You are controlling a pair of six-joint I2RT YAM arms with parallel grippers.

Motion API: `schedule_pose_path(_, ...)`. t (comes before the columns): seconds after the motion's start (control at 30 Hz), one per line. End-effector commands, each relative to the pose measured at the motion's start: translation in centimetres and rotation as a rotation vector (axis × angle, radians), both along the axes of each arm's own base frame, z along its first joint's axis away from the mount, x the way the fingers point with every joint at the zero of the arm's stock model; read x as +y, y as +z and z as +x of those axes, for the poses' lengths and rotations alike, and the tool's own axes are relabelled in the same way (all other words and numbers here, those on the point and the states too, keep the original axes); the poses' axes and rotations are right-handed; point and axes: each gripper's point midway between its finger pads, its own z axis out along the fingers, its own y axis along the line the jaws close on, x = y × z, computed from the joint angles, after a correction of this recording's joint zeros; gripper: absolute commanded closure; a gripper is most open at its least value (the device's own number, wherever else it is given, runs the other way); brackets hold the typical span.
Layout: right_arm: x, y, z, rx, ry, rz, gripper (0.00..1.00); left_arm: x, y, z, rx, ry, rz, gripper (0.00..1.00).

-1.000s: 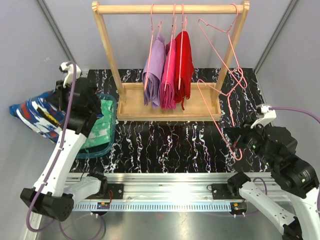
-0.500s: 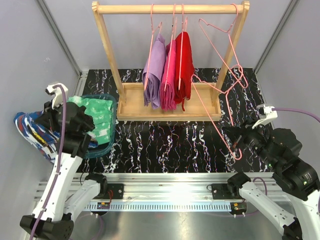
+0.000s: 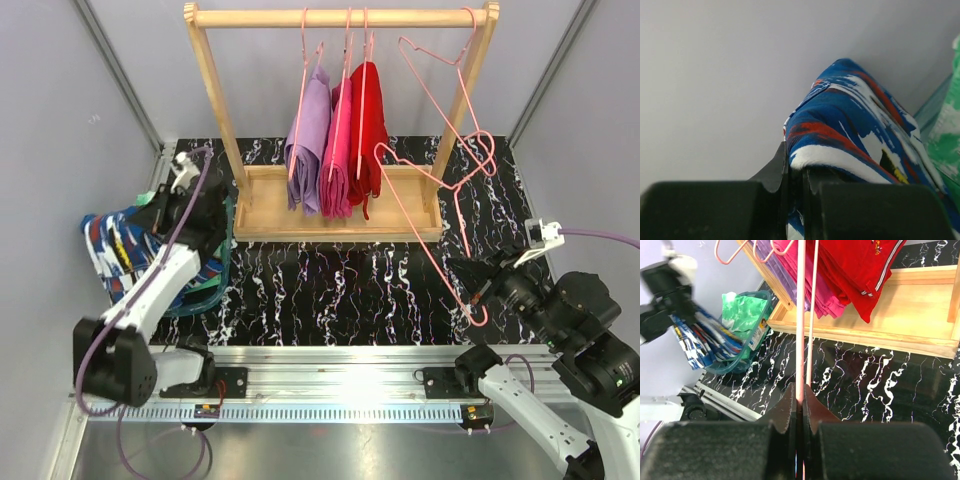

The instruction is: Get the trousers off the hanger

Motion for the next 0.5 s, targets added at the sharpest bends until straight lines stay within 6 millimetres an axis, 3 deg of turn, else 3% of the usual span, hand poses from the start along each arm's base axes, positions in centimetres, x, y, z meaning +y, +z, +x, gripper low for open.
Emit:
schedule_pose_path(0.0, 0.5, 1.7, -0.1, -0.063, 0.028, 0.034, 1.00, -1.2, 1.7, 2.7, -0.076, -0.028, -0.037, 1.00)
schedule_pose_path(0.17, 0.0, 1.8, -0.3, -0.074, 0.015, 0.024, 1.00, -4.2, -1.6, 7.2, 0.073, -0.150, -0.056, 1.00)
schedule_pose_path(0.23, -0.2, 1.8, -0.3, -0.078, 0.008, 0.021, 1.00, -5.4, -3.1, 9.4, 0.055, -0.175, -0.119, 1.00)
schedule_pose_path(0.27, -0.2, 1.8, -0.3, -0.080, 0.007, 0.018, 1.00, -5.4, -4.2, 8.9, 0.150, -0.167, -0.129, 1.00)
schedule_pose_path(0.3, -0.3, 1.7, -0.3, -0.077, 0.003, 0.009, 1.00, -6.2, -4.2, 10.1, 0.080, -0.186, -0.218, 1.00)
schedule_pose_path(0.33, -0.3, 1.6, -0.3, -0.075, 0.003, 0.004, 1.00, -6.6, -5.8, 10.9, 0.122, -0.182, -0.236, 1.00)
schedule_pose_path(0.47, -0.6, 1.9, -0.5, -0.083, -0.002, -0.003, 1.00, -8.1, -8.6, 12.0, 0.166, -0.205, -0.371, 1.00)
